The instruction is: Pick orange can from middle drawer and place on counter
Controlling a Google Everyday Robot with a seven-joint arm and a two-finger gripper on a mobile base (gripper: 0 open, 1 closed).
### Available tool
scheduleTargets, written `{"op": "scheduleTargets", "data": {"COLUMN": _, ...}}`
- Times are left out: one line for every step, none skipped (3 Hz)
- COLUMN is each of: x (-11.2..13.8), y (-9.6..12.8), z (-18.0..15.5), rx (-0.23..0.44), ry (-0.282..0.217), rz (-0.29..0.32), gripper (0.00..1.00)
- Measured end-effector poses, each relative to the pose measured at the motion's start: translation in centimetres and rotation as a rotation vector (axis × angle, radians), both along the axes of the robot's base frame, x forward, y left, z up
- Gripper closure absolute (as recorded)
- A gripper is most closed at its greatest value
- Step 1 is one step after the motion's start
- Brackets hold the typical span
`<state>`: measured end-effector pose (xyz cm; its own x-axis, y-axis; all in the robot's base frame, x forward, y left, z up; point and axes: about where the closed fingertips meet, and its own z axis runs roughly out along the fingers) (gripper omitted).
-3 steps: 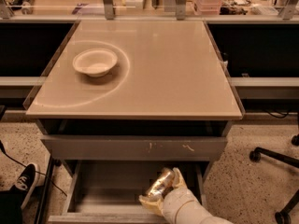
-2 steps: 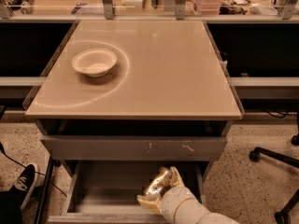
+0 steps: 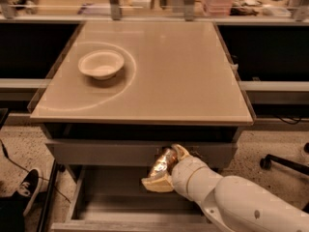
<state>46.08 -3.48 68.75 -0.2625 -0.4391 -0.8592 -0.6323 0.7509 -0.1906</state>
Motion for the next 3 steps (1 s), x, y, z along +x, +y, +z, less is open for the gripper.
{"op": "scheduleTargets", "data": {"x": 1.8, "y": 2.8, "z": 5.2, "rx": 0.01, "ry": -0.049, "rz": 0.066, "gripper": 1.0}}
{"op": "scheduleTargets", "data": {"x": 2.4, "y": 4.8, "z": 8.2, "rx": -0.006, "ry": -0.095, "rz": 0.117, "gripper": 1.0}}
{"op": "scheduleTargets", "data": {"x": 2.3, "y": 4.8, "z": 7.7, "rx": -0.006, "ry": -0.095, "rz": 0.117, "gripper": 1.0}}
